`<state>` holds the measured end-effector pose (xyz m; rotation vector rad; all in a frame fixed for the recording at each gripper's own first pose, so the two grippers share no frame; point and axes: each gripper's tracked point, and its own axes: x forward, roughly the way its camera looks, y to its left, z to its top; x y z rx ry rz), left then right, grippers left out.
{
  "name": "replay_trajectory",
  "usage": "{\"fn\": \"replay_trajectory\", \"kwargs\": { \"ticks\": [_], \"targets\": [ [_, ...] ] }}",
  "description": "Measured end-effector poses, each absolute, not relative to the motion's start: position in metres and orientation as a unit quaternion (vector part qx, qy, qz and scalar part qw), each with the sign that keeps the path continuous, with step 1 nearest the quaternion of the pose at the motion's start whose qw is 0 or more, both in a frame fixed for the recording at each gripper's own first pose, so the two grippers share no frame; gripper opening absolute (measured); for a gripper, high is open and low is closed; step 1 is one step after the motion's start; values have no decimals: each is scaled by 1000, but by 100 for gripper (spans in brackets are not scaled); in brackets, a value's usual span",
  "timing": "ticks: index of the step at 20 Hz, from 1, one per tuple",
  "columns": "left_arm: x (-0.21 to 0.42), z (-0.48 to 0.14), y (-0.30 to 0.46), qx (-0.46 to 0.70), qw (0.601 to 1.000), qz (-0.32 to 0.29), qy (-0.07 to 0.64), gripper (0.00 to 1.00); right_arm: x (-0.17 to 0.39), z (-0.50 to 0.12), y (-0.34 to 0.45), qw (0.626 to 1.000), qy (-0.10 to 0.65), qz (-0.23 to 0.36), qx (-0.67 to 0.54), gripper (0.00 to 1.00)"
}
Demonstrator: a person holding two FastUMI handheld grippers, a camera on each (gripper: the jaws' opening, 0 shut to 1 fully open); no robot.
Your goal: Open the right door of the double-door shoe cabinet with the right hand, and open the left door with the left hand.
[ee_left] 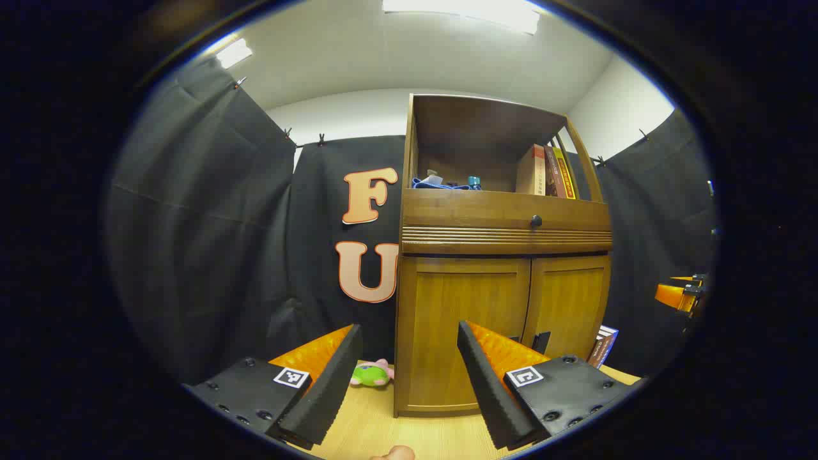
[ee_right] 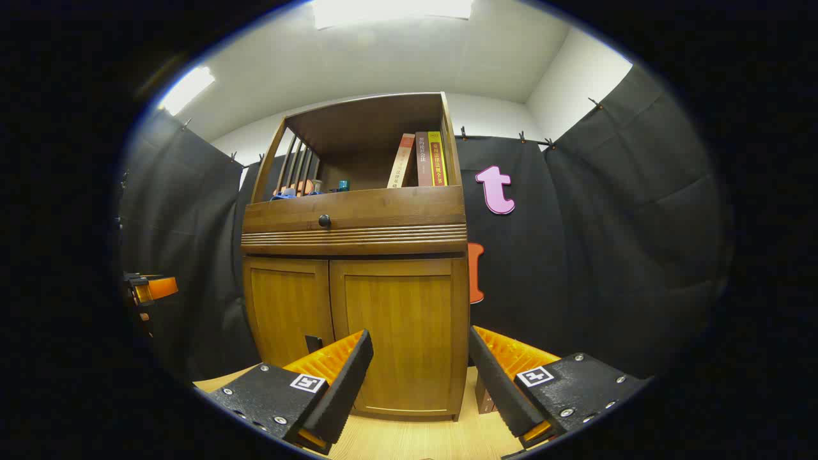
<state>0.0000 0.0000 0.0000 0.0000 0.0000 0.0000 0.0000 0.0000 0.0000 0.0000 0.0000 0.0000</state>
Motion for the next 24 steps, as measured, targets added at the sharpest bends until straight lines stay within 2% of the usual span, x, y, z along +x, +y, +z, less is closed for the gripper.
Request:
{"fn": "replay_trajectory", "kwargs": {
  "ticks": [12,14,16,19,20,21,22,23,24],
  "targets": [
    [2,-9,-2,-9,1000,-5,9,95,-1,-3,1,1000,6,4,-1,100],
    [2,-8,-4,-9,1000,-9,8,95,1,-3,0,1000,6,2,3,80],
    [1,-7,-4,-3,1000,-9,7,95,3,-5,0,1000,7,-1,3,93],
    [0,-6,-4,-2,1000,-11,6,95,7,-13,4,1000,13,-1,4,98],
    [0,-5,-5,-1,1000,-11,5,95,10,-17,5,1000,16,0,6,93],
    [0,-5,-5,0,1000,-11,4,96,13,-21,7,1000,20,1,9,93],
    [-1,-5,-4,1,1000,-11,3,95,15,-26,10,1000,23,3,10,100],
    [-1,-5,-3,2,1000,-10,4,95,18,-31,13,1000,26,5,10,93],
    [0,-5,-3,3,1000,-9,4,95,22,-34,15,1000,28,5,9,93]
  ]
}}
